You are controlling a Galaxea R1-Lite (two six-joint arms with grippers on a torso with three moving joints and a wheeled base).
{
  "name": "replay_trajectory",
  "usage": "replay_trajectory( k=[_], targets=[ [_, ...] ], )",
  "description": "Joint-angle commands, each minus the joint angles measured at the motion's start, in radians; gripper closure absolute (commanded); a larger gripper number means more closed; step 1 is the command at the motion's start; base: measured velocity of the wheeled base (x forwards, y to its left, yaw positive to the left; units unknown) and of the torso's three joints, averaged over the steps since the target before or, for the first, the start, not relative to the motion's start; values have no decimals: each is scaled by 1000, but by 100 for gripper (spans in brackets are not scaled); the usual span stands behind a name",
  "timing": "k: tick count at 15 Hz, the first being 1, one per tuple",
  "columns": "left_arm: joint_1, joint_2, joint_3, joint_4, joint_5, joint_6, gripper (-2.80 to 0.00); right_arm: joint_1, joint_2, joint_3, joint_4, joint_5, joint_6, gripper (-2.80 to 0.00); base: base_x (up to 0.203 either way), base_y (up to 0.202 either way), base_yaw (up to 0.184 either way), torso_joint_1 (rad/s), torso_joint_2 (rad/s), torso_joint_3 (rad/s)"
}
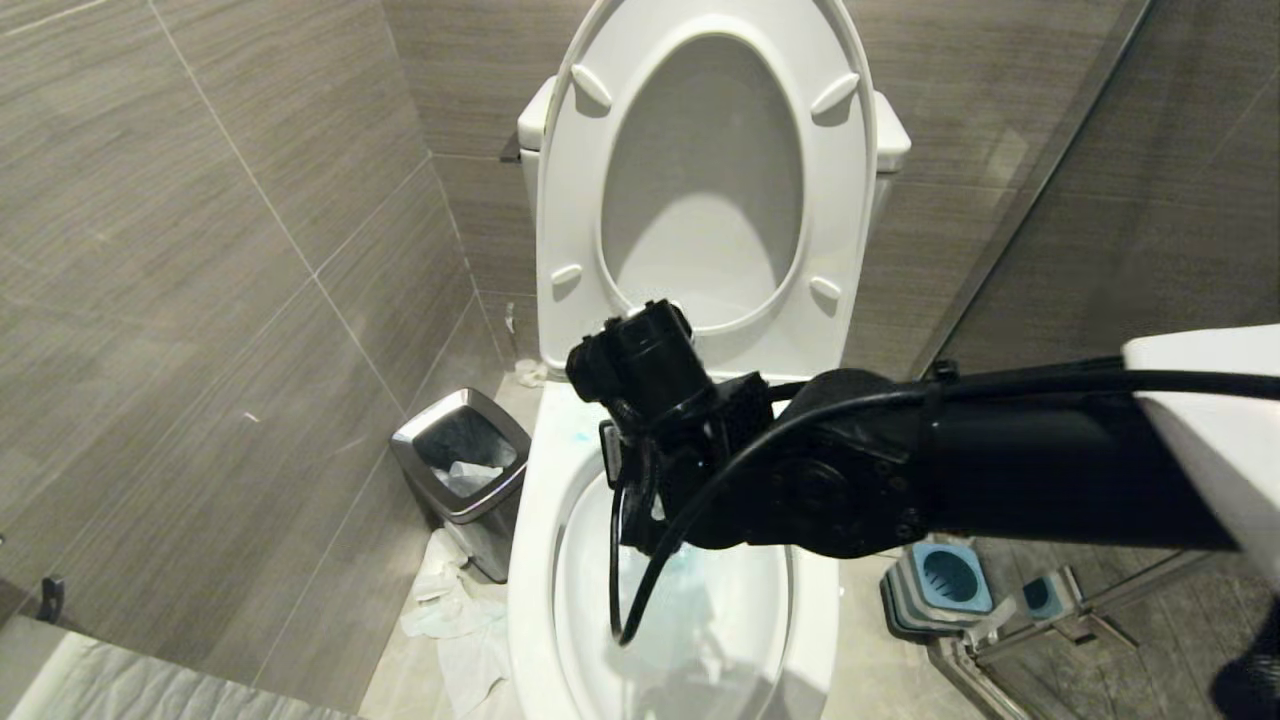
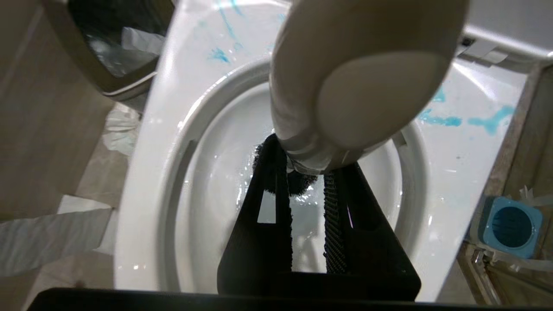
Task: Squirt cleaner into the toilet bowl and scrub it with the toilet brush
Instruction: Scrub the toilet bowl, then put the toilet brush back
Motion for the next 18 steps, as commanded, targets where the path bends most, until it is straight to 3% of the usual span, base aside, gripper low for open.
replay_trajectory(
  k=[1, 12, 15, 18],
  targets=[
    [0, 0, 2, 0, 0, 0, 0, 19, -143, -3, 56, 2, 1, 0, 0, 0, 0, 0, 0, 0],
    [0, 0, 2, 1, 0, 0, 0, 80, -333, 14, 212, -6, 1, 0, 0, 0, 0, 0, 0, 0],
    [0, 0, 2, 0, 0, 0, 0, 80, -362, 17, 217, -42, 2, 0, 0, 0, 0, 0, 0, 0],
    [0, 0, 2, 0, 0, 0, 0, 55, -395, 16, 316, -108, 3, 0, 0, 0, 0, 0, 0, 0]
  ],
)
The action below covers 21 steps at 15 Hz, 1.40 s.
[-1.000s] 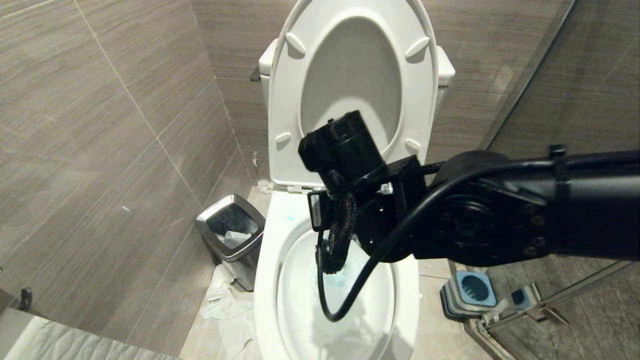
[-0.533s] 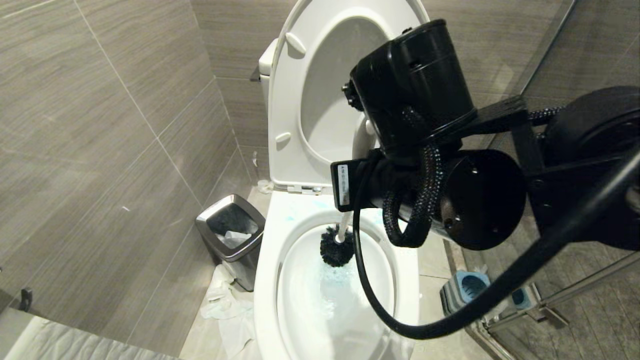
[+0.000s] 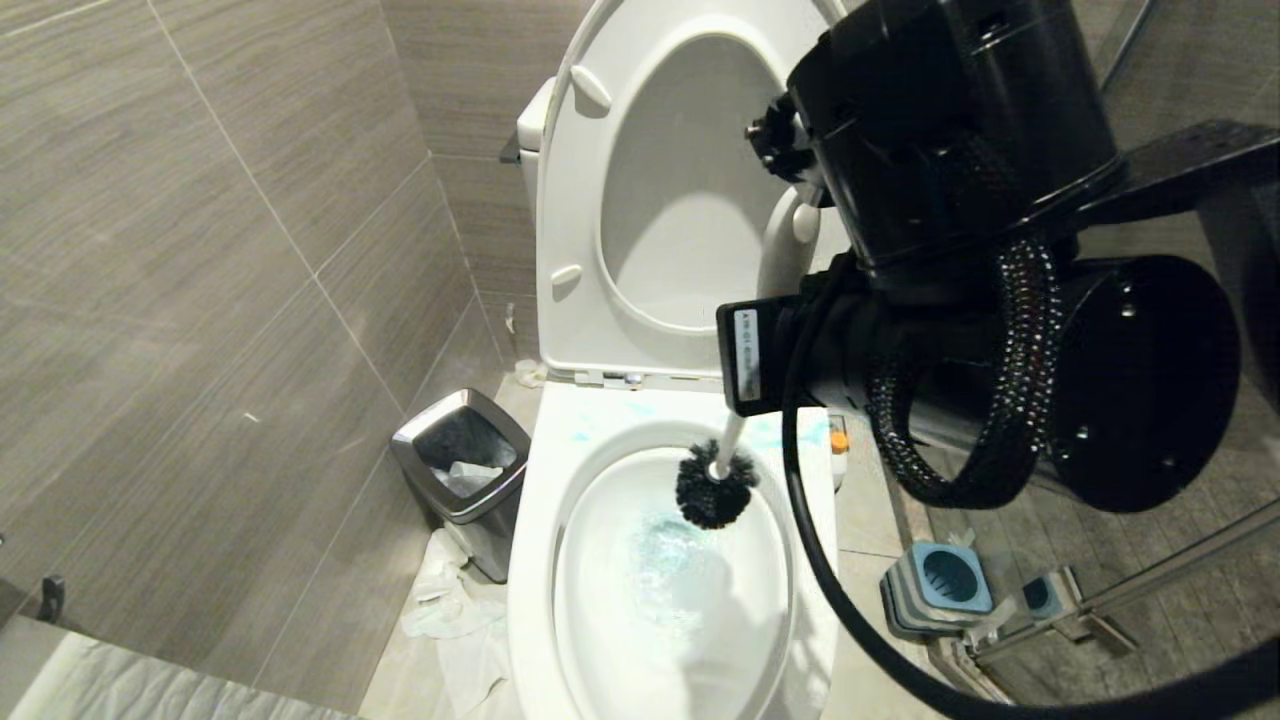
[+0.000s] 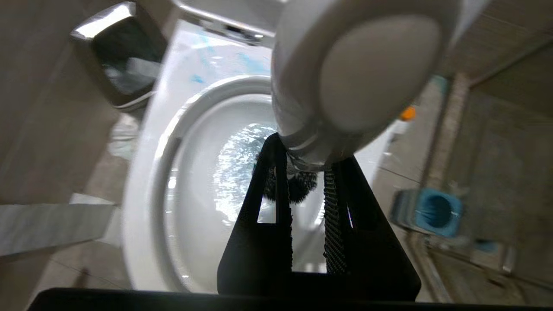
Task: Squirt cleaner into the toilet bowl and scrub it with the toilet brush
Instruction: Put the toilet brush back
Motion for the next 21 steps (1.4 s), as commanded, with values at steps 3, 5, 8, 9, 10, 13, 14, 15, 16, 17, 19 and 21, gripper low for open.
replay_trajectory(
  k=[3, 5, 8, 9, 10, 13, 14, 15, 16, 17, 19, 21],
  targets=[
    [0, 0, 2, 0, 0, 0, 0, -105, -51, 4, 28, -47, 1, 0, 0, 0, 0, 0, 0, 0],
    [0, 0, 2, 1, 0, 0, 0, -180, -85, 17, 28, -42, -1, 0, 0, 0, 0, 0, 0, 0],
    [0, 0, 2, -1, 0, 0, 0, -316, -143, 44, 29, -7, -15, 0, 0, 0, 0, 0, 0, 0],
    [0, 0, 2, 1, 0, 0, 0, -361, -166, 61, 28, 14, -26, 0, 0, 0, 0, 0, 0, 0],
    [0, 0, 2, 0, 0, 0, 0, -409, -186, 76, 28, 34, -38, 0, 0, 0, 0, 0, 0, 0],
    [0, 0, 2, -1, 0, 0, 0, -558, -233, 139, 23, 113, -63, 0, 0, 0, 0, 0, 0, 0],
    [0, 0, 2, 0, 0, 0, 0, -613, -242, 159, 19, 144, -70, 0, 0, 0, 0, 0, 0, 0],
    [0, 0, 2, -1, 0, 0, 0, -671, -244, 174, 10, 177, -76, 0, 0, 0, 0, 0, 0, 0],
    [0, 0, 2, 0, 0, 0, 0, -735, -242, 192, -12, 212, -86, 0, 0, 0, 0, 0, 0, 0],
    [0, 0, 2, -1, 0, 0, 0, -797, -237, 222, -57, 244, -108, 0, 0, 0, 0, 0, 0, 0],
    [0, 0, 2, -1, 0, 0, 0, -891, -222, 336, -214, 314, -182, 0, 0, 0, 0, 0, 0, 0],
    [0, 0, 2, 0, 0, 0, 0, -952, -211, 473, -393, 390, -254, 0, 0, 0, 0, 0, 0, 0]
  ],
)
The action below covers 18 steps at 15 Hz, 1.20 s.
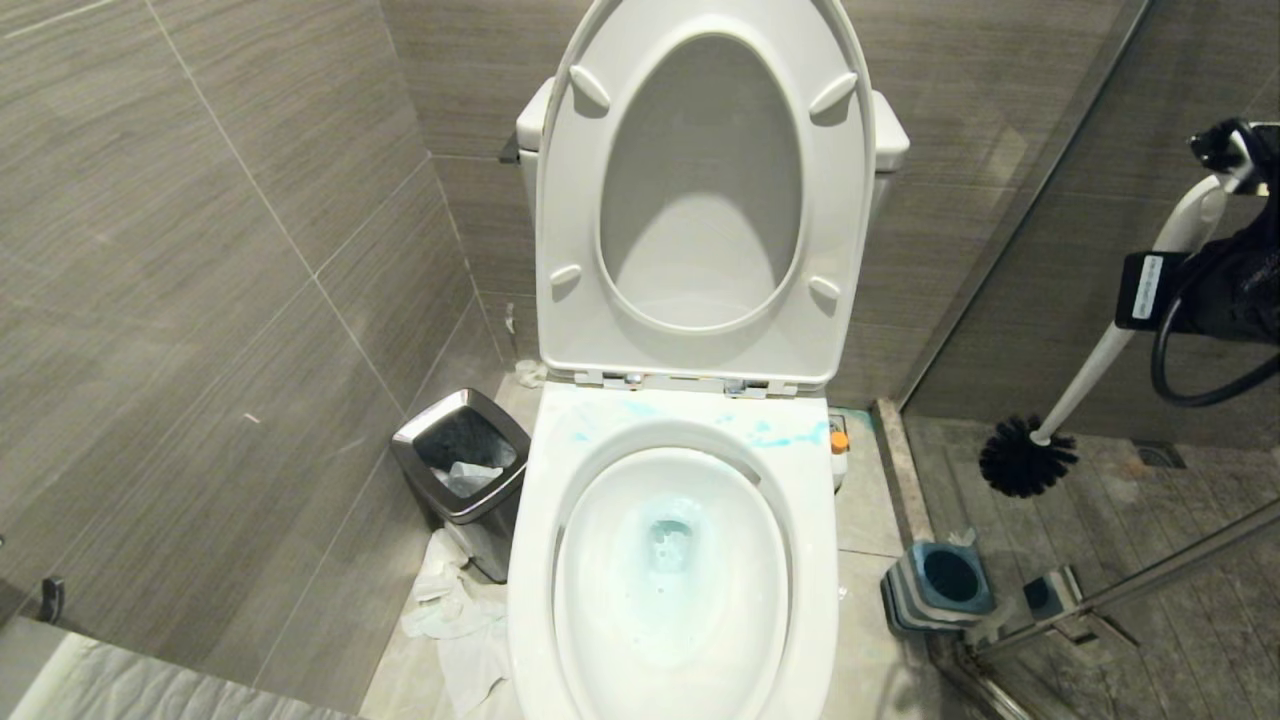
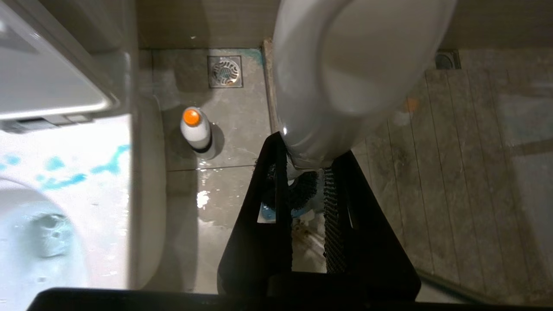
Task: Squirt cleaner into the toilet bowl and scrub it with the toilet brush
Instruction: Put the toilet brush back
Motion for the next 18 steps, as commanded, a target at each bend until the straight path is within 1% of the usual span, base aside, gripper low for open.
replay_trajectory(
  k=[1, 4, 6, 8, 13, 15, 18],
  targets=[
    [0, 0, 2, 0, 0, 0, 0, -69, 20, 171, -211, 69, -51, 0, 0, 0, 0, 0, 0, 0],
    [0, 0, 2, 1, 0, 0, 0, -98, 51, 372, -420, 175, -69, 0, 0, 0, 0, 0, 0, 0],
    [0, 0, 2, 1, 0, 0, 0, -112, 103, 458, -553, 211, -71, 0, 0, 0, 0, 0, 0, 0],
    [0, 0, 2, 0, 0, 0, 0, -129, 171, 514, -667, 220, -71, 0, 0, 0, 0, 0, 0, 0],
    [0, 0, 2, 0, 0, 0, 0, -172, 299, 625, -859, 238, -71, 0, 0, 0, 0, 0, 0, 0],
    [0, 0, 2, 1, 0, 0, 0, -185, 350, 652, -923, 240, -71, 0, 0, 0, 0, 0, 0, 0],
    [0, 0, 2, 0, 0, 0, 0, -219, 428, 655, -1006, 241, -71, 0, 0, 0, 0, 0, 0, 0]
  ],
)
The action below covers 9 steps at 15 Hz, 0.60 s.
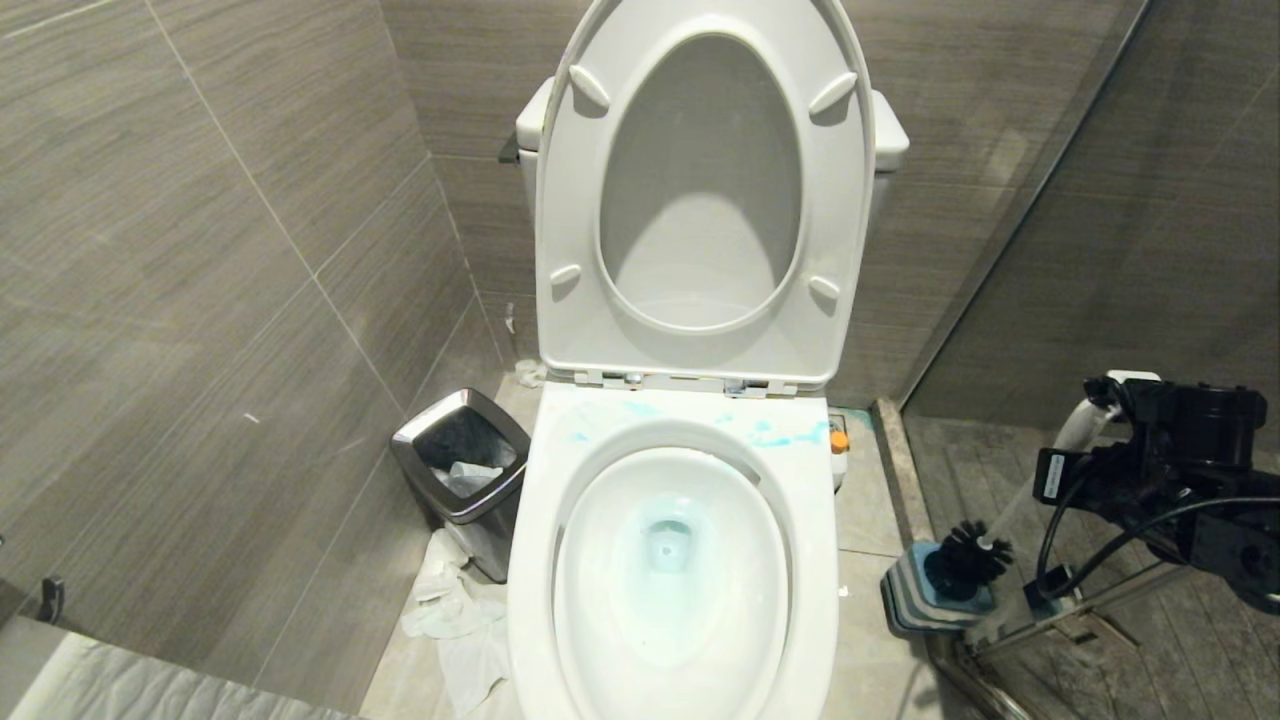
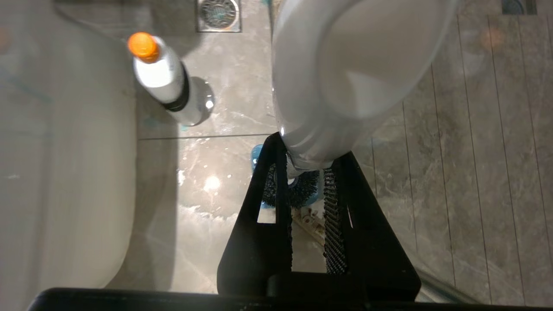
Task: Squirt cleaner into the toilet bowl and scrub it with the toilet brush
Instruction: Put the toilet brush back
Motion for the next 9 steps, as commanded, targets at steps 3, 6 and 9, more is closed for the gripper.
replay_trajectory(
  k=[3, 6, 9],
  targets=[
    [0, 0, 2, 0, 0, 0, 0, -28, 131, -4, -60, -1, 1, 0, 0, 0, 0, 0, 0, 0],
    [0, 0, 2, -1, 0, 0, 0, -29, 210, -2, -118, -1, 1, 0, 0, 0, 0, 0, 0, 0],
    [0, 0, 2, 0, 0, 0, 0, -27, 270, 10, -218, -1, -5, 0, 0, 0, 0, 0, 0, 0]
  ],
)
